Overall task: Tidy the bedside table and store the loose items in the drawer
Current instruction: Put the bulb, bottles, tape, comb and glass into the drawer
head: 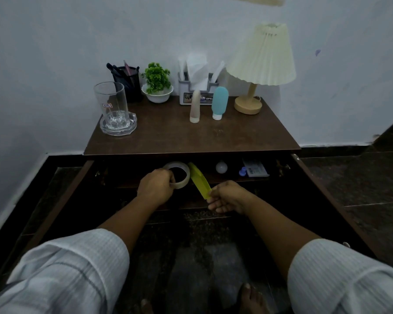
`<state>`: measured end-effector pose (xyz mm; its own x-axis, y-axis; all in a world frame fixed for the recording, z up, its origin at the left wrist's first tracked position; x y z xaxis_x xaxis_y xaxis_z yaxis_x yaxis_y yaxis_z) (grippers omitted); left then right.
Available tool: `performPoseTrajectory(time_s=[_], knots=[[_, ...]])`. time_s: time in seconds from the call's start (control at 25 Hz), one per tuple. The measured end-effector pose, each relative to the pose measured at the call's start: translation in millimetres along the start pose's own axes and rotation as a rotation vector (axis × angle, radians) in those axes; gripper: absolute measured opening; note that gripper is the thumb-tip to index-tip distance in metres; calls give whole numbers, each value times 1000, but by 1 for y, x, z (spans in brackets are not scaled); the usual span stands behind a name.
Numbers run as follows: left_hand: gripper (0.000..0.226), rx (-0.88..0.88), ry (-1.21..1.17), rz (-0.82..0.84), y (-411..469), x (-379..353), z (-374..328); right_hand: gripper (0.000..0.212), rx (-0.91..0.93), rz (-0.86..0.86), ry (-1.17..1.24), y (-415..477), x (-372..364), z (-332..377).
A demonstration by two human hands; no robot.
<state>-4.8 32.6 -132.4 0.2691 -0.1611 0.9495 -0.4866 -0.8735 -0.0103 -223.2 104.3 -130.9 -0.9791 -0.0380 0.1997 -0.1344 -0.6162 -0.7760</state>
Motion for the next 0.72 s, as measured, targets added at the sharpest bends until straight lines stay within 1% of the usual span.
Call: performPoseTrajectory(time_s=[0.2,0.48,0.72], knots=[[19,26,2,28,33,-22,-6,13,-24,-74,160,33,5,7],[30,42,-36,33,61,-57,-26,11,-36,-148,317,59,34,-7],[40,-29,-130,-9,62,-61,-37,4,-16,-173,479,68,46,-8]])
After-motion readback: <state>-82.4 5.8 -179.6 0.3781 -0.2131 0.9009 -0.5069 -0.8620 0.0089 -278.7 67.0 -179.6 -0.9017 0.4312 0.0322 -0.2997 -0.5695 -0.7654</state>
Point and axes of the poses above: each hand's wrist, its own y-axis towards the middle knuckle, its own x-axis out of the back of the hand, z = x × y, the point moved 1 cm from there along y, towards the middle knuckle, and after that the axes turned 12 degrees about -x, right-handed, at the moved point
